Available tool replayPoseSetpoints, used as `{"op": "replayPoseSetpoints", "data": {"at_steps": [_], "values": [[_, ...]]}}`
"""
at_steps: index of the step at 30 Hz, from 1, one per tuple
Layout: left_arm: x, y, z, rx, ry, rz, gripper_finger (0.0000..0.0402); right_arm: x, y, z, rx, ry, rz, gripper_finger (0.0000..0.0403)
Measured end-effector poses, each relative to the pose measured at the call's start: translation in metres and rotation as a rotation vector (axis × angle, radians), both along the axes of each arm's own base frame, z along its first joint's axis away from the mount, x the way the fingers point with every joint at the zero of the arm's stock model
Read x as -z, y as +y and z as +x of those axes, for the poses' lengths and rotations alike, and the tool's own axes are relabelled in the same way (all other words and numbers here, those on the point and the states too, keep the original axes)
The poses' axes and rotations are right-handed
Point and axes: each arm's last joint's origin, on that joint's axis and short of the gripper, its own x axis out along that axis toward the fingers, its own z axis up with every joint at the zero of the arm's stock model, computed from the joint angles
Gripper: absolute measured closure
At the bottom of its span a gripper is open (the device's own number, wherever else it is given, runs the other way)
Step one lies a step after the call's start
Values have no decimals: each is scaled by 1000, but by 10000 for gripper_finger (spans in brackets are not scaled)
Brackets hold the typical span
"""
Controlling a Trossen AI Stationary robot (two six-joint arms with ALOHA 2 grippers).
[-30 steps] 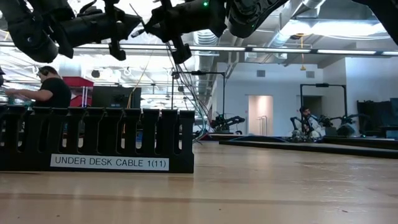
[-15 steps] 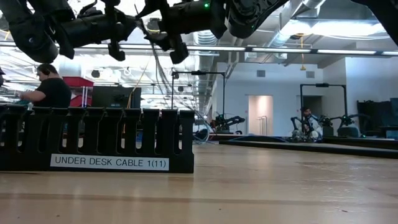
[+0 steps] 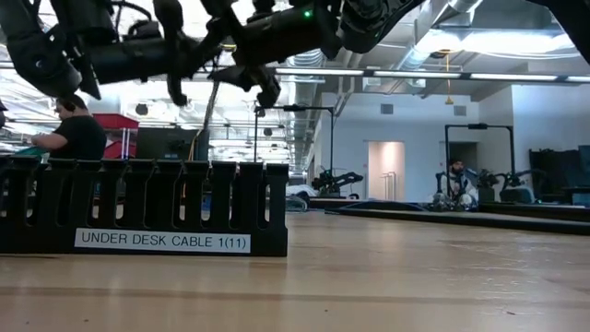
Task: Ziptie cables
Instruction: Wrap the cable wires with the black zip tie
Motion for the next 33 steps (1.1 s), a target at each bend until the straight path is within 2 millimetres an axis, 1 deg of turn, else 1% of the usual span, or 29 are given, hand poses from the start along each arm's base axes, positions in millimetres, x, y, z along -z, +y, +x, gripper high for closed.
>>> {"op": "replayPoseSetpoints", "data": {"at_steps": [5,10,13,16,17,20,23,26,28,30,33], "values": [[21,-1,-2,1,162,-24,401,19,22,-3,-51,208,-16,217],[44,-5,-5,95,300,-123,401,35,46,-11,-81,378,10,223],[56,-10,-10,188,370,-192,401,45,59,-18,-100,488,23,227],[77,-15,-20,220,527,-278,401,52,67,-23,-157,579,30,230],[81,-16,-23,218,565,-291,401,54,68,-24,-182,605,20,230],[90,-20,-32,215,651,-300,401,53,67,-24,-290,651,-69,232],[91,-23,-38,205,691,-300,401,40,65,-20,-393,736,-268,233],[98,-25,-48,142,793,-353,401,29,55,-18,-482,831,-448,236],[100,-25,-54,72,831,-398,401,26,43,-18,-527,869,-468,239],[101,-26,-61,-10,881,-425,401,23,29,-18,-551,884,-437,243],[95,-24,-67,-161,864,-383,401,17,11,-16,-536,866,-367,248]]}}
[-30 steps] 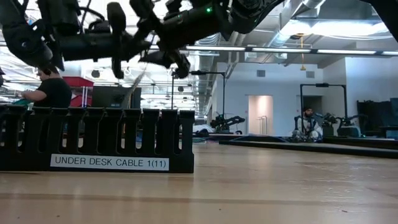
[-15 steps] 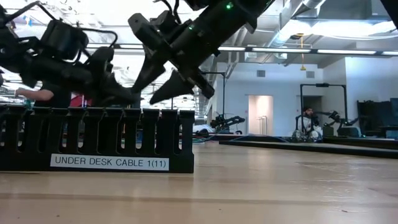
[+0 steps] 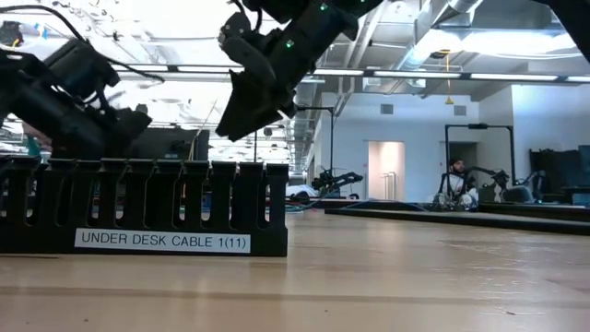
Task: Ziptie cables
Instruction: Wrap the cable wires with the black zip tie
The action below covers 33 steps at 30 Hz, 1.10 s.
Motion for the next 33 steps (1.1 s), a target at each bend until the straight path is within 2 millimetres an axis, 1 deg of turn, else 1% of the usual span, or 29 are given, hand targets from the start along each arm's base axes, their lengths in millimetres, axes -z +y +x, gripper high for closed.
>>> {"op": "replayPoseSetpoints", "data": {"at_steps": [2,4,6,9,12,15,19,26,28,30,33], "values": [[-3,2,-2,-103,-24,67,401,-1,-5,1,14,-13,49,252],[-4,2,-3,-161,-62,79,401,-1,-7,1,9,-12,79,255],[-4,0,-2,-150,-80,65,401,-1,-8,1,-3,-12,94,257],[0,-6,1,-106,-34,70,401,-3,-6,0,-27,-9,102,260],[4,-11,2,-136,-4,78,401,-3,-3,0,-47,-8,117,261],[9,-18,6,-174,-48,25,401,-2,4,0,-82,-3,142,261],[13,-29,13,-145,-72,13,401,-2,9,-2,-112,13,155,262],[27,-47,21,-210,-149,-18,401,-4,18,-5,-142,39,172,262],[30,-51,27,-224,-189,-39,401,-7,18,-7,-149,36,179,262],[34,-56,34,-233,-198,-23,402,-10,19,-10,-163,50,185,262],[33,-65,60,-211,-284,-48,401,-21,20,-15,-193,44,165,262]]}}
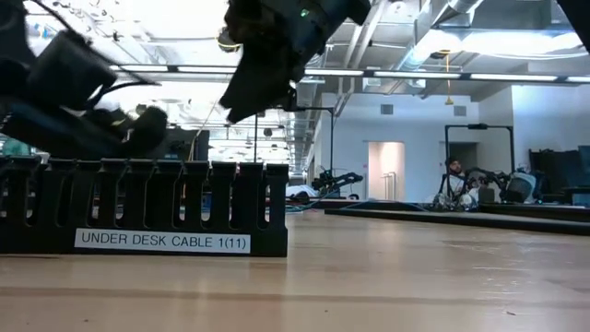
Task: Ziptie cables
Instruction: Wrap the cable wires with the black zip tie
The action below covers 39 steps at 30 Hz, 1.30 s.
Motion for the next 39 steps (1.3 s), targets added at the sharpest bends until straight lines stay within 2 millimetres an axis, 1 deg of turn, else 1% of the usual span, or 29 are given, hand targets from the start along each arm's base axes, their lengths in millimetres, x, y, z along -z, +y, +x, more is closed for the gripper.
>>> {"op": "replayPoseSetpoints", "data": {"at_steps": [4,6,7,9,11,13,15,16,17,19,21,23,25,28,29,31,34,36,37,39], "values": [[-3,-13,41,77,-124,-1,402,-15,-1,-7,-57,-28,-50,262],[-3,-17,56,115,-171,3,402,-18,-4,-9,-59,-24,-57,262],[-5,-18,60,115,-206,1,402,-23,-6,-12,-55,-21,-56,262],[-11,-19,64,111,-280,-9,402,-27,-11,-25,-49,65,-58,262],[-20,-19,66,103,-366,-19,401,-38,-13,-37,-61,93,-72,262],[-39,-16,67,108,-466,15,401,-47,-14,-51,-80,147,-93,262],[-60,-12,65,131,-537,85,401,-59,-13,-59,-68,125,-109,262],[-70,-10,64,146,-559,122,401,-60,-13,-62,-55,133,-105,262],[-82,-8,62,160,-573,168,401,-59,-13,-64,-32,132,-92,262],[-104,-3,55,166,-586,251,401,-57,-14,-59,34,82,-59,262],[-123,2,45,151,-557,327,401,-49,-14,-48,90,39,-1,262],[-137,6,34,149,-490,391,402,-43,-13,-36,75,-20,32,262],[-148,8,21,175,-406,426,401,-36,-6,-27,-69,-78,-17,262],[-155,11,0,220,-255,428,401,-25,3,-23,-339,-109,-229,262],[-157,11,-8,233,-217,416,401,-24,3,-22,-402,-124,-290,262],[-161,13,-24,241,-173,383,402,-21,0,-23,-523,-132,-420,262],[-166,16,-47,237,-168,340,401,-22,-12,-18,-701,-206,-631,262],[-171,17,-60,232,-196,331,401,-19,-22,-11,-719,-241,-705,262],[-173,18,-65,228,-216,330,401,-14,-26,-9,-715,-227,-703,262],[-176,19,-74,221,-252,330,401,2,-33,1,-701,-185,-678,262]]}}
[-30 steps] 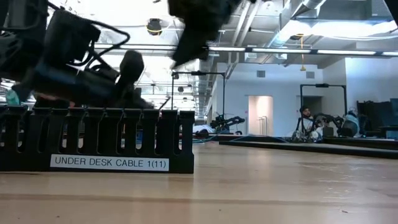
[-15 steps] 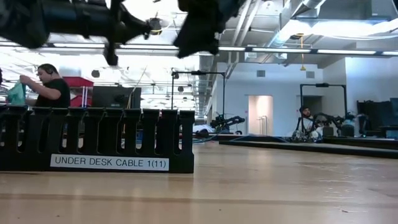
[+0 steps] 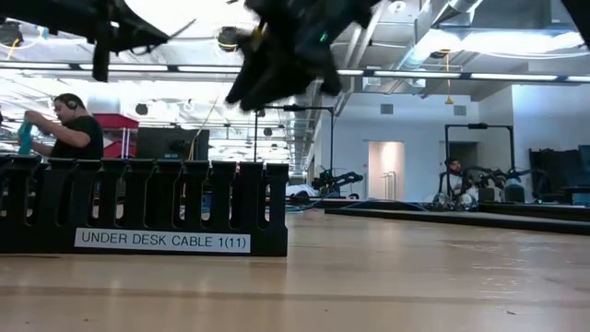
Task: Ziptie cables
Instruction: Wrap the cable wires with the black zip tie
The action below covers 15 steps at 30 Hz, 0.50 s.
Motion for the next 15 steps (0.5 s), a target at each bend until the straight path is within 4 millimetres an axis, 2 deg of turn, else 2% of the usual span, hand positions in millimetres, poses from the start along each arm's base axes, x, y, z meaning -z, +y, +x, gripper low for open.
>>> {"op": "replayPoseSetpoints", "data": {"at_steps": [3,8,15], "values": [[-2,1,-6,-2,-32,-1,401,20,-4,18,88,68,64,262],[-2,1,-7,-2,-31,-1,401,27,-2,59,280,102,207,262],[-3,1,-6,-3,-44,-13,402,42,-6,87,646,215,471,262]]}}
